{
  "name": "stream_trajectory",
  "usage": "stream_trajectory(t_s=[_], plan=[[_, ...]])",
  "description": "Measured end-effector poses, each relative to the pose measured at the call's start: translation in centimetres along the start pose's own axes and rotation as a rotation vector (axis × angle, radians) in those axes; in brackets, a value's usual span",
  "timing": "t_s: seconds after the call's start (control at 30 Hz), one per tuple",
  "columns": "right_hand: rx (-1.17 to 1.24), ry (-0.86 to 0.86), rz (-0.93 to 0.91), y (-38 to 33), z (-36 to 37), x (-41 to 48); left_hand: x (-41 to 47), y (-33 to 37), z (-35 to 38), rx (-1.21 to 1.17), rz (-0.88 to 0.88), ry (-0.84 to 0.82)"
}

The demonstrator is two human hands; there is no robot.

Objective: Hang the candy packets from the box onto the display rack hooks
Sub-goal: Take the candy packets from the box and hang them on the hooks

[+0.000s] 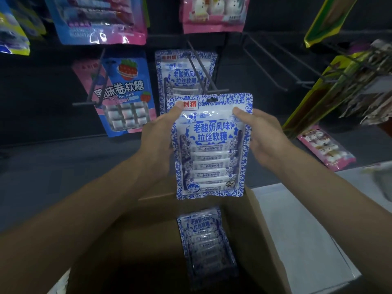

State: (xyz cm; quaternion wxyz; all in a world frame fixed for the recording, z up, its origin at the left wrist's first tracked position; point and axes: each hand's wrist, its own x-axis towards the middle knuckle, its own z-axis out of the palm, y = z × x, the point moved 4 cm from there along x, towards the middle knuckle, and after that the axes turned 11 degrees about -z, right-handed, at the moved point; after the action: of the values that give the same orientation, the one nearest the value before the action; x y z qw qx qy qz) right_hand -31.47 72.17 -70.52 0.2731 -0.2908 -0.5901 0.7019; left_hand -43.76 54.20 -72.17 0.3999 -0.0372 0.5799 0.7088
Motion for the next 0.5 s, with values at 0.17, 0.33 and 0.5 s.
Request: stream_trajectory(t_s=[0.17,0.33,0.5], plan=[[-0.021,-0.005,0.002,0.4,0.05,0.21,-0.51,-0.09,0.09,0.041,-0.029,0.026],[-0.035,-0.017,0.012,0.7,0.09,0.21,-0.65,0.06,-0.22,0.013,-0.026,0.049],[-0.04,-0.003,0.015,0.87,-0.02,0.29,-0.52,0.5,-0.34,0.054,-0.014,0.034]])
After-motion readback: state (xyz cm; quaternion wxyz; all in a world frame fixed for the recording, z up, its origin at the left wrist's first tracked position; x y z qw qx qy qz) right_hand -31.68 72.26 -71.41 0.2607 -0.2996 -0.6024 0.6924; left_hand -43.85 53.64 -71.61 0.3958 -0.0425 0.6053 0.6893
